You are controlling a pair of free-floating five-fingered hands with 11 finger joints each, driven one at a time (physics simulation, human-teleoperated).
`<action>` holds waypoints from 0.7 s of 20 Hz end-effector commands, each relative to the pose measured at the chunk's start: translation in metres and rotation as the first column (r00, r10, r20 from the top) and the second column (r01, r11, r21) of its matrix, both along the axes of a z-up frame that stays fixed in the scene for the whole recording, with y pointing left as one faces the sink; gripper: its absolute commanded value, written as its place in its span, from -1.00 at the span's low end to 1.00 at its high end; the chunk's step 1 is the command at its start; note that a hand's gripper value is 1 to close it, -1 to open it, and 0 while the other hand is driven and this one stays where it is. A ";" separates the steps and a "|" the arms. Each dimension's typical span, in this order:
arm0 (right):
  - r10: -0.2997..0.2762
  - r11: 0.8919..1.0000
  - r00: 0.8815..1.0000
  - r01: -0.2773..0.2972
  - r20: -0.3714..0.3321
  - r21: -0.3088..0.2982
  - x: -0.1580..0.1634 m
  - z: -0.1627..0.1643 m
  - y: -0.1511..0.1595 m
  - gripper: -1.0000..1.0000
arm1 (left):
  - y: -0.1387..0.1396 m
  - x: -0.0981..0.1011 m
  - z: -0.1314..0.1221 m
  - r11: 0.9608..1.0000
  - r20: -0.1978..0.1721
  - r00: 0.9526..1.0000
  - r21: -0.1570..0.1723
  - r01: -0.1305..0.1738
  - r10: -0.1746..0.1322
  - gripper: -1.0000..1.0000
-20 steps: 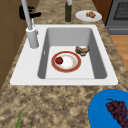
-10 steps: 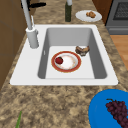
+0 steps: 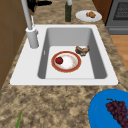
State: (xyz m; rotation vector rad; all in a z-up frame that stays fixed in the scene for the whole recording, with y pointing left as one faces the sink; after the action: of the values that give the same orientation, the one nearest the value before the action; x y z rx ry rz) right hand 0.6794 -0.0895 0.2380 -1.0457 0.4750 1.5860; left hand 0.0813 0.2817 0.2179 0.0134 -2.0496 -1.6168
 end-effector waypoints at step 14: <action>0.005 0.988 1.000 -0.004 -0.010 0.153 -0.039 -0.019 -0.013 -1.00 | 0.000 0.000 0.000 1.000 0.000 1.000 0.000 0.000 0.000 0.00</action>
State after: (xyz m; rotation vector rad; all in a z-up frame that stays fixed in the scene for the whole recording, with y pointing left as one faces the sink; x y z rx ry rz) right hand 0.6350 -0.1105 0.2197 -0.9297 0.3392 1.6037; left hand 0.0813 0.2817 0.2179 0.0134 -2.0496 -1.6168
